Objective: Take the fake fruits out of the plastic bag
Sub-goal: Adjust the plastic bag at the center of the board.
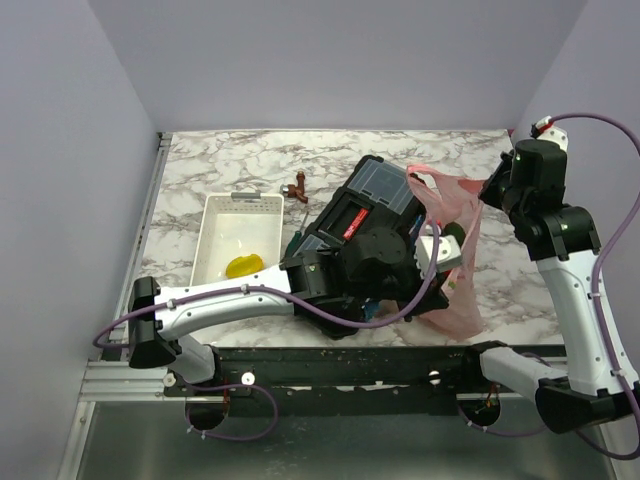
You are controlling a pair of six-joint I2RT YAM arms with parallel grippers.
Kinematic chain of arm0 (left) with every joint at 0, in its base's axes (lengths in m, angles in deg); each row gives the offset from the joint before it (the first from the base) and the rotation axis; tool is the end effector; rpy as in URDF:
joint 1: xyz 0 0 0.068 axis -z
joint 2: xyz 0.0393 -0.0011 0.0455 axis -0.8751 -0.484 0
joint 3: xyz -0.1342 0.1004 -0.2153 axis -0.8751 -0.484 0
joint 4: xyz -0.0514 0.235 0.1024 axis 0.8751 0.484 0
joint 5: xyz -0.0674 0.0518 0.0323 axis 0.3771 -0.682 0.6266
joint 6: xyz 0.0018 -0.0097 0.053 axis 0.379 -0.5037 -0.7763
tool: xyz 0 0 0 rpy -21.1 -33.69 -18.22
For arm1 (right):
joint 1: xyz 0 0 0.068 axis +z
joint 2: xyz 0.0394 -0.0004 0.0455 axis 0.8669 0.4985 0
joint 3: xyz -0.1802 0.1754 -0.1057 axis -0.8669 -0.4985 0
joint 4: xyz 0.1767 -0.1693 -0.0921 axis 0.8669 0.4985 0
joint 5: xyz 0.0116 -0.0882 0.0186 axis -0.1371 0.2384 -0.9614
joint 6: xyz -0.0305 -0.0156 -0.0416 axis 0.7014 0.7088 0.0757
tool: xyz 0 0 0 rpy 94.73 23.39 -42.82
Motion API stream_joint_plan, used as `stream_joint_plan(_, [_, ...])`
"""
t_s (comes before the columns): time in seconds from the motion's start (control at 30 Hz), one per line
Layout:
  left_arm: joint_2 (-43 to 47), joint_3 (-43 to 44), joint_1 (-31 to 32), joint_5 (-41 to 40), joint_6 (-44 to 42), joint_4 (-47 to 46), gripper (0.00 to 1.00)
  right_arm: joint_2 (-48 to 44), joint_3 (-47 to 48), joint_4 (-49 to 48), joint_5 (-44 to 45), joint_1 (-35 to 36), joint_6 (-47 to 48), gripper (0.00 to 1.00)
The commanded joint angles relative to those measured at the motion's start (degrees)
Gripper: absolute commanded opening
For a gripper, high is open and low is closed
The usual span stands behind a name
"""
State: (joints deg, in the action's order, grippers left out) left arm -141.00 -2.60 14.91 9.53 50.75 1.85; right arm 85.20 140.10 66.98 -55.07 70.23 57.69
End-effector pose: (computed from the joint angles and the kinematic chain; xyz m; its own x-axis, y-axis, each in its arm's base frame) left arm 0.0769 -0.3451 0.4003 -0.3441 0.2667 -0.9003 0.9387 0.0782 -0.3357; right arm 0.1987 0.0238 0.4343 -0.3745 0.3273 -0.8675 0.2954 0.9290 0.2230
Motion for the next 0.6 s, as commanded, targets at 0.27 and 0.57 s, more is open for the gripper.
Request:
stream_joint_plan(0.27, [-0.3,3.4,4.7,-3.1,-4.3,1.8,0.34,-1.9,1.3,2.4,4.6,-0.2,2.4,0.03])
stream_joint_plan(0.57, [6.7,3.7,1.7,-0.5,-6.7,3.9,0.80,-7.5,6.9,13.9,1.0,-0.2,5.1,0.47])
